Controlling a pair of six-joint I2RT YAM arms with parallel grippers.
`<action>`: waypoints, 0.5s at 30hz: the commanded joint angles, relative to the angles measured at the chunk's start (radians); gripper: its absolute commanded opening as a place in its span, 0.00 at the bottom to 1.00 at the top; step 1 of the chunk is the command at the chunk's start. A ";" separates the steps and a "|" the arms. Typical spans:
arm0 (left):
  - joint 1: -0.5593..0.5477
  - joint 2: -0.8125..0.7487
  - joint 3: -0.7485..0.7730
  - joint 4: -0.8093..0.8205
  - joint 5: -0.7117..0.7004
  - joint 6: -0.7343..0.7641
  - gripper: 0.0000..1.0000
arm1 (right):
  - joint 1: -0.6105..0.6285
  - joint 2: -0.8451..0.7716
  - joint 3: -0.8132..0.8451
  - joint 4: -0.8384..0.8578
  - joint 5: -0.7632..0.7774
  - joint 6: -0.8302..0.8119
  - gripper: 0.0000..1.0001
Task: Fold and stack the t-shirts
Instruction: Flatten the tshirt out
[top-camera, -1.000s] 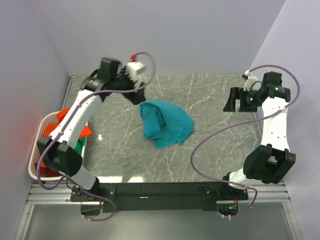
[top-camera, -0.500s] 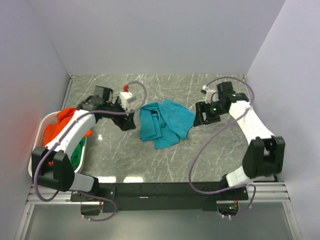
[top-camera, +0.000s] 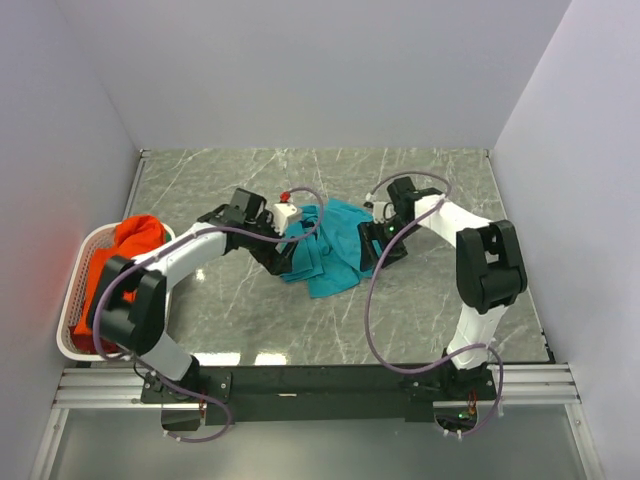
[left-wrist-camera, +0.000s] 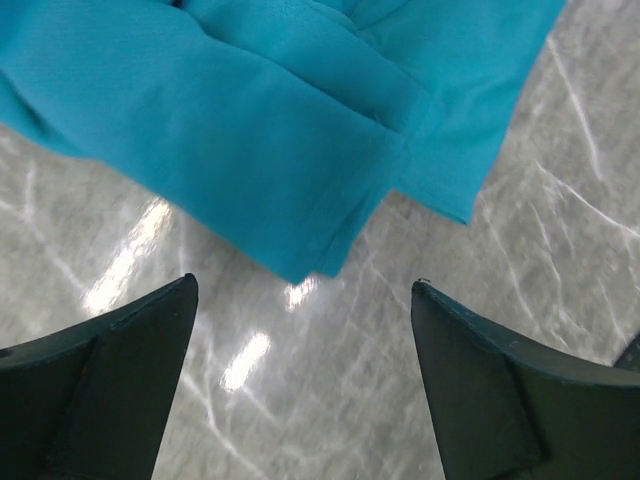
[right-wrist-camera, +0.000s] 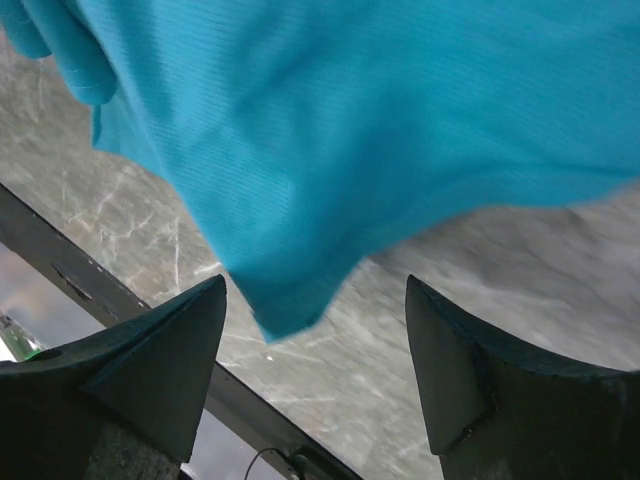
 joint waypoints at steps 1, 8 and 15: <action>-0.040 0.061 0.039 0.078 -0.062 -0.056 0.91 | 0.061 0.014 0.035 0.042 -0.014 0.009 0.79; -0.083 0.190 0.074 0.090 -0.184 -0.093 0.78 | 0.081 0.078 0.049 0.076 0.058 0.026 0.51; -0.022 0.160 0.128 -0.055 -0.204 -0.053 0.04 | 0.057 0.002 0.023 0.031 0.142 0.004 0.00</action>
